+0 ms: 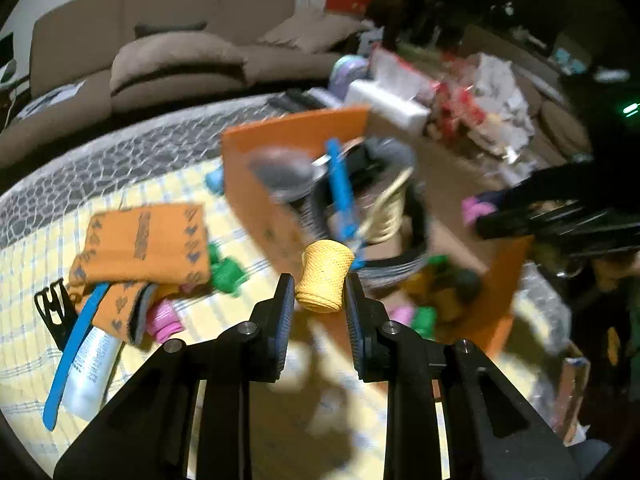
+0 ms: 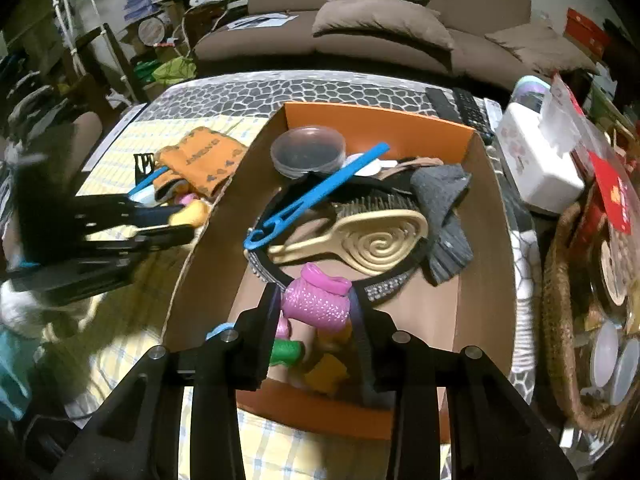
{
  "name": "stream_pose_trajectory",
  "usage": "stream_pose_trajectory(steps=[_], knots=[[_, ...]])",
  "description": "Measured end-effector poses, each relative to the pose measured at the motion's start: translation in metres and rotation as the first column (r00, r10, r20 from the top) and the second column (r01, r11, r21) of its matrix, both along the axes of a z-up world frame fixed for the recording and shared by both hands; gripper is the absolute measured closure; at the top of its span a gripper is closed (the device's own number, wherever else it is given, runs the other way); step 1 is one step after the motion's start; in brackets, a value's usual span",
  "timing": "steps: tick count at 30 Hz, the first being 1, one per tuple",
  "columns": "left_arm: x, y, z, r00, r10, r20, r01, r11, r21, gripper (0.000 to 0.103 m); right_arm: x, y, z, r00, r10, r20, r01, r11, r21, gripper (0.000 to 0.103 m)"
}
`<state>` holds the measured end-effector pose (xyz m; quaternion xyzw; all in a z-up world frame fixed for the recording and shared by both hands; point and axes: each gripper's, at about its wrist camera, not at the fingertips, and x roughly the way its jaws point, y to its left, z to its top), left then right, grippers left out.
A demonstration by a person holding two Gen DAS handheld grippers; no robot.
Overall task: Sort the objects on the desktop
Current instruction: 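Grasp the yellow roller with the left tool while the right tool holds the pink roller, then lower both rollers into the box and open both tools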
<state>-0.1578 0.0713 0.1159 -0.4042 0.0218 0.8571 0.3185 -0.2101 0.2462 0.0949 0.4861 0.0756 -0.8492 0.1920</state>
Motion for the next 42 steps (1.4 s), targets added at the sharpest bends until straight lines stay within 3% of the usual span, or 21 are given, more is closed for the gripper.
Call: stream_pose_trajectory(steps=[7, 24, 28, 30, 42], knots=[[0.025, 0.036, 0.029, 0.999, -0.046, -0.013, 0.047, 0.999, 0.009, 0.080, 0.012, 0.014, 0.004, 1.000, -0.029, -0.011, 0.029, 1.000, 0.004, 0.067], [0.032, 0.087, -0.010, 0.998, -0.014, 0.058, 0.019, 0.996, -0.086, 0.079, 0.015, 0.038, -0.029, 0.997, -0.060, 0.046, 0.062, 0.997, -0.038, 0.067], [0.031, 0.089, -0.014, 0.999, 0.004, 0.051, 0.001, 0.995, -0.100, 0.076, 0.011, 0.041, -0.037, 0.996, -0.071, 0.061, 0.074, 0.995, -0.064, 0.067], [0.033, 0.086, -0.011, 0.999, 0.010, 0.050, -0.006, 0.996, -0.085, 0.067, 0.010, 0.042, -0.039, 0.995, -0.077, 0.064, 0.081, 0.994, -0.072, 0.066], [0.032, 0.053, 0.022, 0.997, 0.071, 0.022, -0.070, 0.997, -0.034, 0.066, 0.014, 0.044, -0.025, 0.994, -0.094, 0.054, 0.099, 0.989, -0.107, 0.055]])
